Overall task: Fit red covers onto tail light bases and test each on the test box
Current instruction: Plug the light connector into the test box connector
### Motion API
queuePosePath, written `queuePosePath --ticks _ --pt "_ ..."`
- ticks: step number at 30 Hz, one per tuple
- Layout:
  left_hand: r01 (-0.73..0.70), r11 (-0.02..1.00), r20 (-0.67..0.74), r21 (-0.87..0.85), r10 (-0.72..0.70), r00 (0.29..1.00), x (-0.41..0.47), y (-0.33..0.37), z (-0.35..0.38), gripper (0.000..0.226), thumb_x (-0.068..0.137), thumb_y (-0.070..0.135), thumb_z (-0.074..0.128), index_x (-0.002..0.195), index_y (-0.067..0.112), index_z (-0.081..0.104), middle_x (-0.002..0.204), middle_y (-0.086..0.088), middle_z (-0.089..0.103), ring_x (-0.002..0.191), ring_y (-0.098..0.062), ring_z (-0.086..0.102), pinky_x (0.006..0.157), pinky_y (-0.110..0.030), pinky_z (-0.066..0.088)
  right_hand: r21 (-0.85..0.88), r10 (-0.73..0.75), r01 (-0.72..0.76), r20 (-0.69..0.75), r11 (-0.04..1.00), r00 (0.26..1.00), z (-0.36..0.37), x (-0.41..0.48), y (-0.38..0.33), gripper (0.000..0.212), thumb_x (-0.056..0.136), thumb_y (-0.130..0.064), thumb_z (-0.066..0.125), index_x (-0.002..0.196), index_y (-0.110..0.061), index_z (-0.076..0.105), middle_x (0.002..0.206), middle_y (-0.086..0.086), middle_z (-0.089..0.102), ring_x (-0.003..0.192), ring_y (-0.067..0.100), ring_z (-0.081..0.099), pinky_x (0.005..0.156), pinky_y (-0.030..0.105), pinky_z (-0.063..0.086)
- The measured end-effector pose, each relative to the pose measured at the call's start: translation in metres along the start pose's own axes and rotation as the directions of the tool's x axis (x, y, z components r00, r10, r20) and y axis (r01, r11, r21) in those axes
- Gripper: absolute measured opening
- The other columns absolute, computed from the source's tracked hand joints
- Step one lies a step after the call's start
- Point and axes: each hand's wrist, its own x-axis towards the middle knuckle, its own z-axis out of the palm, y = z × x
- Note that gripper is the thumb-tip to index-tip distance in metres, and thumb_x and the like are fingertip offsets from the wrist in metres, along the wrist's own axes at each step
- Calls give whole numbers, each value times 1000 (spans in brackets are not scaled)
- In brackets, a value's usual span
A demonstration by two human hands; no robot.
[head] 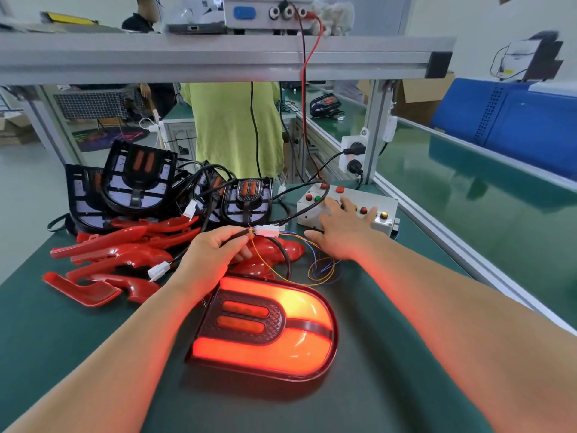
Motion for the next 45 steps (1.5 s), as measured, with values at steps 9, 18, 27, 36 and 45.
queuePosePath --ticks 9,18,27,36,45 --pt "12 1000 11 -15 -12 1000 0 -1 0 35 97 17 60 84 47 73 75 5 73 66 -1 62 73 -23 48 -8 -10 10 17 1000 1000 0 -1 0 64 94 -69 33 142 -28 47 166 -4 -2 152 30 -9 102 81 -1" --pt "13 1000 12 -17 -13 1000 1 -2 0 33 98 19 60 85 46 73 77 4 73 66 0 63 67 -13 47 -61 -29 32 45 998 999 -2 -3 3 66 94 -69 32 147 -30 41 166 -4 -5 151 30 -9 105 80 3" --pt "16 999 13 -34 -16 1000 0 -2 0 35 98 18 60 83 47 73 76 3 74 67 -3 63 73 -23 49 -95 -46 51 61 994 997 -6 -4 5 62 94 -69 31 144 -33 44 166 -4 -2 151 30 -4 106 77 11" --pt "16 1000 20 -14 -16 1000 1 -1 -1 31 98 19 59 86 44 72 77 5 74 66 0 63 72 -21 48 -42 -35 40 114 998 993 -12 -4 2 61 96 -67 31 145 -33 44 166 -3 -3 151 30 -15 105 81 4" --pt "12 1000 29 -22 -11 1000 3 -11 -2 29 98 21 59 87 44 73 79 4 74 70 -3 65 77 -27 48 -40 -53 57 105 998 993 -13 -4 5 59 96 -67 32 142 -33 46 165 -4 -1 151 29 -14 105 80 7"
